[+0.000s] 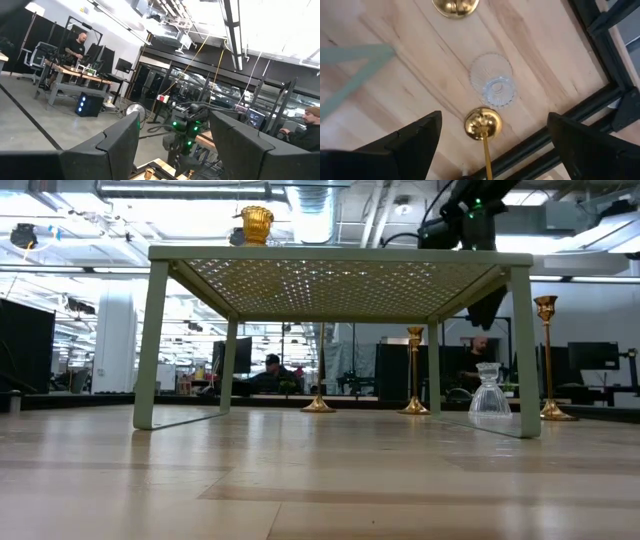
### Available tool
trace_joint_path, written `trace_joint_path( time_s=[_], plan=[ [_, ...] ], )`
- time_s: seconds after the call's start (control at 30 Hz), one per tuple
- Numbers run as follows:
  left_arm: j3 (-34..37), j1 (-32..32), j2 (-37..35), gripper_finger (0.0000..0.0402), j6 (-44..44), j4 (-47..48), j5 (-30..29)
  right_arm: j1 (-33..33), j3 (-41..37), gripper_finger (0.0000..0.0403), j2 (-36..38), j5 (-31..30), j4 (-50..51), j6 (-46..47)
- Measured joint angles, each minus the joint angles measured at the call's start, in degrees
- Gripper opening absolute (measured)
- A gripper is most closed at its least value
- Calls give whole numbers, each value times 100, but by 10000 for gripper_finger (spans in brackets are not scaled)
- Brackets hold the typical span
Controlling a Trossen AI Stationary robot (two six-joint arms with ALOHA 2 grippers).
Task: Pick & Place candle stick holders
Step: Put the transparent glass candle holder on the shelf
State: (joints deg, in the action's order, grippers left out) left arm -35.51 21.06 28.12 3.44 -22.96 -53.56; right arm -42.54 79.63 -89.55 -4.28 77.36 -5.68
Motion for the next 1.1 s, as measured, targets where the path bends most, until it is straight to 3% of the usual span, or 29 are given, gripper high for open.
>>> trace_joint_path(
  time_s=[0.77, 1.1],
  plan=[
    [0, -2, 9, 240, -245, 0, 0, -393, -1543, 353, -71, 302, -1491, -334],
    [0, -2, 11, 240, -245, -2, -74, -404, -1750, 338, -71, 294, -1812, -468]
  ],
)
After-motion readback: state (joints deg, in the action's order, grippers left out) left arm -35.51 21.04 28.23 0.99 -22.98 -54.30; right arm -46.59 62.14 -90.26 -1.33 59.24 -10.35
